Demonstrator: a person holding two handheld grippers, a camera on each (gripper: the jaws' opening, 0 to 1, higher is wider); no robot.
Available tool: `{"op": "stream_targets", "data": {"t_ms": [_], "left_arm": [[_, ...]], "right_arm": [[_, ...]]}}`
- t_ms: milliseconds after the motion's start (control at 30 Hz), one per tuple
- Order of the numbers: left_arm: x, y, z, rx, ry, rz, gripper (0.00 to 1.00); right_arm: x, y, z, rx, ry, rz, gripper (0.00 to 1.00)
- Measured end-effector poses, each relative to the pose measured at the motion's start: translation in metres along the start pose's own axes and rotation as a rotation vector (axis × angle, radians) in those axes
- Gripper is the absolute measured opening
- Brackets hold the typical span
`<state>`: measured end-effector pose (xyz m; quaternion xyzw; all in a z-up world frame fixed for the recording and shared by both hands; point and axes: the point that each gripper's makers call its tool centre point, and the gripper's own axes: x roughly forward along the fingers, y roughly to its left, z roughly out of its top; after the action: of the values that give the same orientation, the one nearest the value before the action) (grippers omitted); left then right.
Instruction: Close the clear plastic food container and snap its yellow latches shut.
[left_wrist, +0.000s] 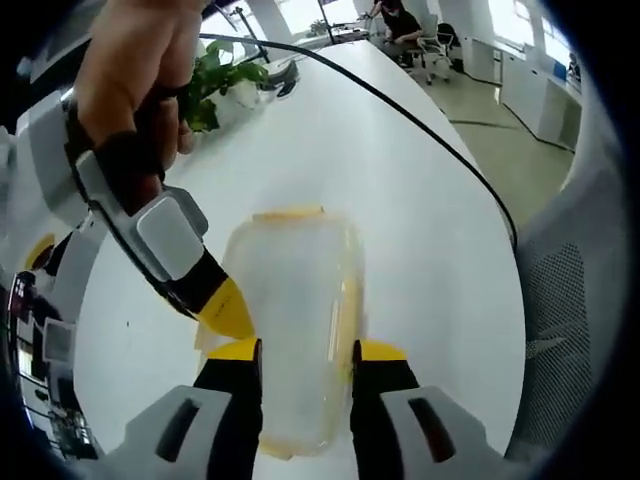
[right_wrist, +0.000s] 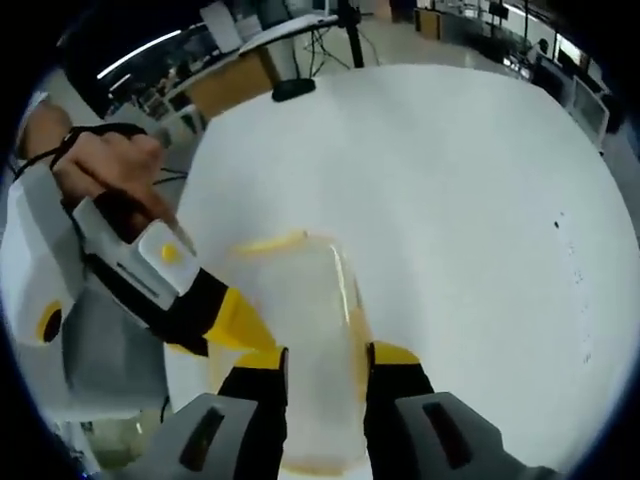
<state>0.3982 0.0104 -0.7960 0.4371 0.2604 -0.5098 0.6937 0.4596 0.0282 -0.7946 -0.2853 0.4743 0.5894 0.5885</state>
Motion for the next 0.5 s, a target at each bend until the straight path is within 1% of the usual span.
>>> {"op": "stream_targets", "data": {"t_ms": [133,367,433,500], "left_arm": [[-0.0009,-0.0001,0.0005,0.0,-0.003,0.002,0.33],[-0.0019,0.0003,0.0011,0.013,0.002,0.013,0.35],[-0.0024,0.0006,0.0018,0.005,0.004,0.012,0.35],[-0.0026,0.0005,0.0019,0.016,0.005,0.01,0.36]], "right_arm": [[0.0,-0.0008,0.0004,0.004,0.007,-0.007,0.28],[-0.0015,-0.0013,0.001,0.019,-0.025,-0.018,0.3],[-0.0027,-0.0005,0.0015,0.02,-0.029,-0.03,0.3],[-0.0031,-0.0004,0.0019,0.019,-0.042,-0.041,0.3]]}}
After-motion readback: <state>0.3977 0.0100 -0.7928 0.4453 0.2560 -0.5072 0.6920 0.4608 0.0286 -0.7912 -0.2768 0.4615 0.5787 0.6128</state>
